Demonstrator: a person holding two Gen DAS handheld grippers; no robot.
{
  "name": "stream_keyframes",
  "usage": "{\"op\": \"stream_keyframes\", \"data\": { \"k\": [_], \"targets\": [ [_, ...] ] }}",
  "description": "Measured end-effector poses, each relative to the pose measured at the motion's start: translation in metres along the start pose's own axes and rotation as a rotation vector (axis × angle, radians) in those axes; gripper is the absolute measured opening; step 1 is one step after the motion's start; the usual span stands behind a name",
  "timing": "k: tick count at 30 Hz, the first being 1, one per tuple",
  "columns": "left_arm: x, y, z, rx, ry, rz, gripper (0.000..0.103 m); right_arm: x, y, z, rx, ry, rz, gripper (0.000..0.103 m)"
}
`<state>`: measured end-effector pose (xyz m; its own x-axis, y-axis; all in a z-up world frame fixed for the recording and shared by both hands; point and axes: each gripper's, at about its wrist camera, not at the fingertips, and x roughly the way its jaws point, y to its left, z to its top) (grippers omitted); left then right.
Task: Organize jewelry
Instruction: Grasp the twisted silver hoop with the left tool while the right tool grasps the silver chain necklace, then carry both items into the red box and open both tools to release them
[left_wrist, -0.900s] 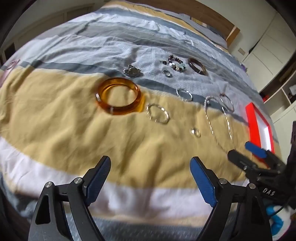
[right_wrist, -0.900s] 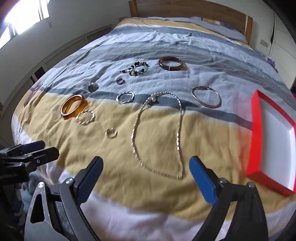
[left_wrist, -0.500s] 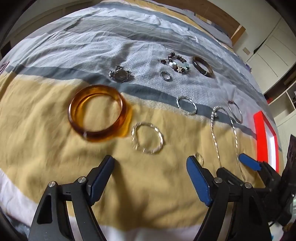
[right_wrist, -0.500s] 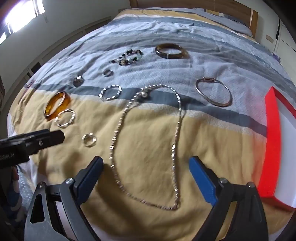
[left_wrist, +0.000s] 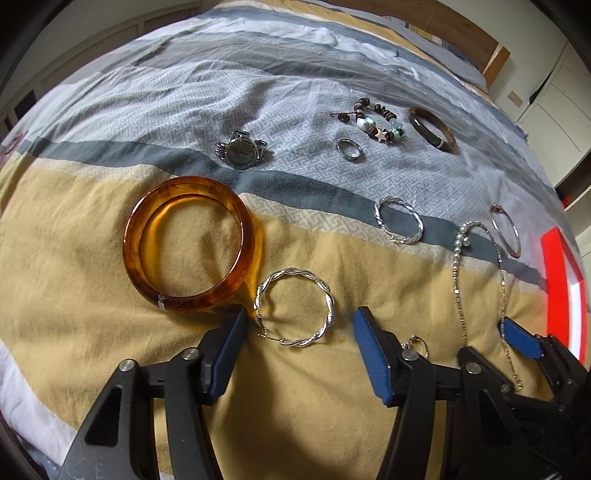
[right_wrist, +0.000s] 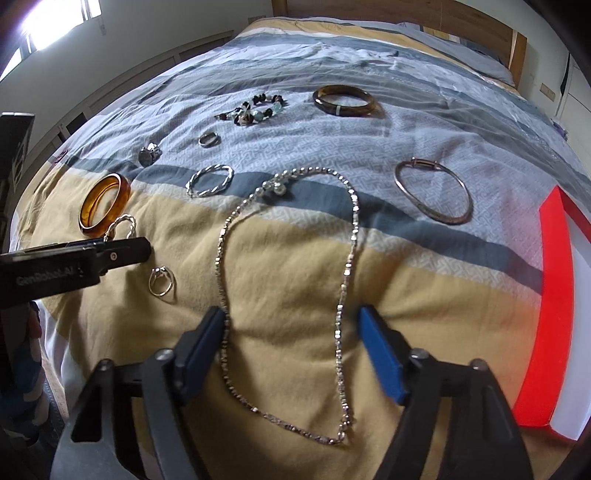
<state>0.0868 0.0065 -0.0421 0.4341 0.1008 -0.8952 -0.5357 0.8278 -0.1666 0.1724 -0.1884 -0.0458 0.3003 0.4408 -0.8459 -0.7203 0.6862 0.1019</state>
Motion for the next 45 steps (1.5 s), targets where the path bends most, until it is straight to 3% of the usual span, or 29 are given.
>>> {"op": "stream_keyframes", "data": {
  "k": [3,5,7,8,23,34,45],
  "targets": [
    [-0.001,0.002,0.002,-0.014,-0.011,-0.005,0.047,-0.004,-0.004,-0.001,0.014,-0.012,0.020,0.046],
    [-0.001,0.003,0.002,-0.021,-0.008,-0.002,0.042,-0.007,-0.006,-0.001,0.026,-0.016,0.037,0.024],
    [-0.003,0.004,0.002,-0.023,-0.011,-0.012,0.036,-0.008,-0.009,-0.002,0.039,-0.013,0.060,0.009],
    [-0.004,0.004,0.001,-0.022,-0.015,-0.012,0.036,-0.009,-0.010,-0.002,0.044,-0.010,0.070,0.007],
    [-0.040,0.008,-0.019,-0.028,-0.079,-0.065,0.035,-0.049,-0.004,-0.013,0.100,-0.051,0.175,0.002],
    [-0.103,0.019,-0.039,-0.027,-0.158,-0.087,0.035,-0.117,0.014,-0.013,0.092,-0.161,0.187,0.002],
    [-0.154,-0.016,-0.057,0.032,-0.232,-0.149,0.035,-0.189,0.004,-0.031,0.107,-0.282,0.148,0.002]
  ]
}}
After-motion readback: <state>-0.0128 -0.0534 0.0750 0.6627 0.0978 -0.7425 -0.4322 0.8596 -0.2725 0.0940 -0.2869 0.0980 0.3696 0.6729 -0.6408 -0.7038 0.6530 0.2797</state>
